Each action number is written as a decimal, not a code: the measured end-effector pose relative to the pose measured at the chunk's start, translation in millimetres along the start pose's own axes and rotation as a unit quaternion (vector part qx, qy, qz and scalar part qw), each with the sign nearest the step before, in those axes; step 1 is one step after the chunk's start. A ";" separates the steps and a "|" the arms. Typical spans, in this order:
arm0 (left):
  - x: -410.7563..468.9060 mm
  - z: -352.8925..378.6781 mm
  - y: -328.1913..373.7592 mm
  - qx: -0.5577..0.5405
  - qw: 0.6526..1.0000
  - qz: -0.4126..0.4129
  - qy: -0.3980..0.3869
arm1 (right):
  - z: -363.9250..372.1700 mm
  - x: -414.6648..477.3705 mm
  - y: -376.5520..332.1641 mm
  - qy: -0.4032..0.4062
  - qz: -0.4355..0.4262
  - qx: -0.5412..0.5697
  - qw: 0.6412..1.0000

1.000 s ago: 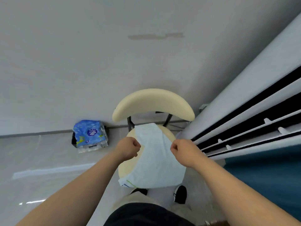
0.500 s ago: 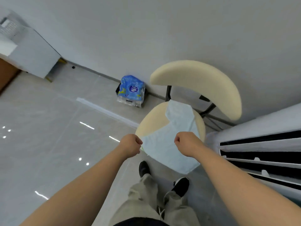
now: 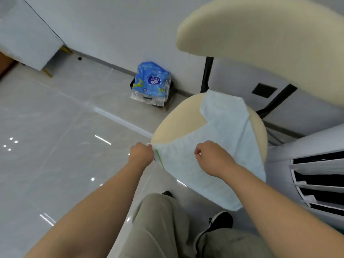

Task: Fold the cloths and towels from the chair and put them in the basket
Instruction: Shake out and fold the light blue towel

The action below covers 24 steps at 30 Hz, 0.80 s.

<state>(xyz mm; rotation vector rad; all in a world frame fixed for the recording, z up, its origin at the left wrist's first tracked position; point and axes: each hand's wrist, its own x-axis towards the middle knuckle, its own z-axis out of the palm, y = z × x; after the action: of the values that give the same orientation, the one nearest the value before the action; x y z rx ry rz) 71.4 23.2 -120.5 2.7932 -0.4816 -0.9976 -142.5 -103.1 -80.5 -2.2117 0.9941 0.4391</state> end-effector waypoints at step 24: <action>-177.9 -80.4 134.3 -0.151 0.835 0.490 0.201 | -38.2 -123.9 8.7 0.265 -0.001 0.050 0.963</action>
<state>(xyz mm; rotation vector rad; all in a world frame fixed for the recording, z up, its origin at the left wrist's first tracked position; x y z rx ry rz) -40.9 -40.4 78.2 1.9108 -1.3301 -0.2043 -228.9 -67.7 9.9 -2.2833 1.2508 -0.2201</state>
